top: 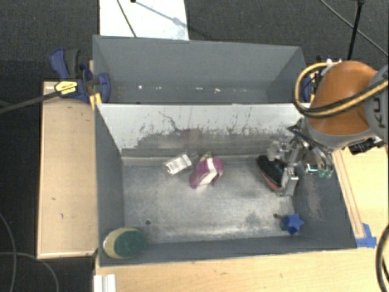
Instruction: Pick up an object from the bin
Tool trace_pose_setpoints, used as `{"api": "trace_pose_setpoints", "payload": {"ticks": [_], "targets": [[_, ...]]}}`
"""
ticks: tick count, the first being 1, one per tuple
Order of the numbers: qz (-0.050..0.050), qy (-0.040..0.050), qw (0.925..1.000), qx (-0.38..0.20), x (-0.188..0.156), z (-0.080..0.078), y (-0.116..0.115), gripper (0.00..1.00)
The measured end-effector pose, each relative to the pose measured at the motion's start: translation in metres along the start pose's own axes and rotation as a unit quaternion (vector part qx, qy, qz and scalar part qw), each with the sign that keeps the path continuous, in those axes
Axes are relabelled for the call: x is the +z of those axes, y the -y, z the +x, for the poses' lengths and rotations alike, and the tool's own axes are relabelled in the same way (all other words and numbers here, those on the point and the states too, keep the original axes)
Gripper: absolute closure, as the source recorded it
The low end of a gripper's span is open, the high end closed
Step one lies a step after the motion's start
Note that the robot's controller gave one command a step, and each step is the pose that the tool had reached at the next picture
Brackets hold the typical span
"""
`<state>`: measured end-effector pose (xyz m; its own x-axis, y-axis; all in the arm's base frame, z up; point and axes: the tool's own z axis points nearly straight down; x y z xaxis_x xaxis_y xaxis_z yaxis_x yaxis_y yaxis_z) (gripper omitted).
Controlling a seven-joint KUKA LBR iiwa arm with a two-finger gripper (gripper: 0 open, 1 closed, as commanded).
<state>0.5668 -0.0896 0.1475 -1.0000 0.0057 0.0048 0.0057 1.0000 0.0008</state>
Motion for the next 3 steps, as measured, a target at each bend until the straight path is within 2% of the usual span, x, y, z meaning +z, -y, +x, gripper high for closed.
{"api": "trace_pose_setpoints", "payload": {"ticks": [1, 2, 3], "targets": [[0.0, 0.014, 0.9854, 0.17, 0.072, 0.002, 0.04, 0.0], [0.0, 0.0067, 0.9861, 0.166, 0.074, 0.006, 0.039, 1.0], [0.0, 0.0071, 0.9845, 0.175, -0.05, 0.014, 0.028, 1.0]]}}
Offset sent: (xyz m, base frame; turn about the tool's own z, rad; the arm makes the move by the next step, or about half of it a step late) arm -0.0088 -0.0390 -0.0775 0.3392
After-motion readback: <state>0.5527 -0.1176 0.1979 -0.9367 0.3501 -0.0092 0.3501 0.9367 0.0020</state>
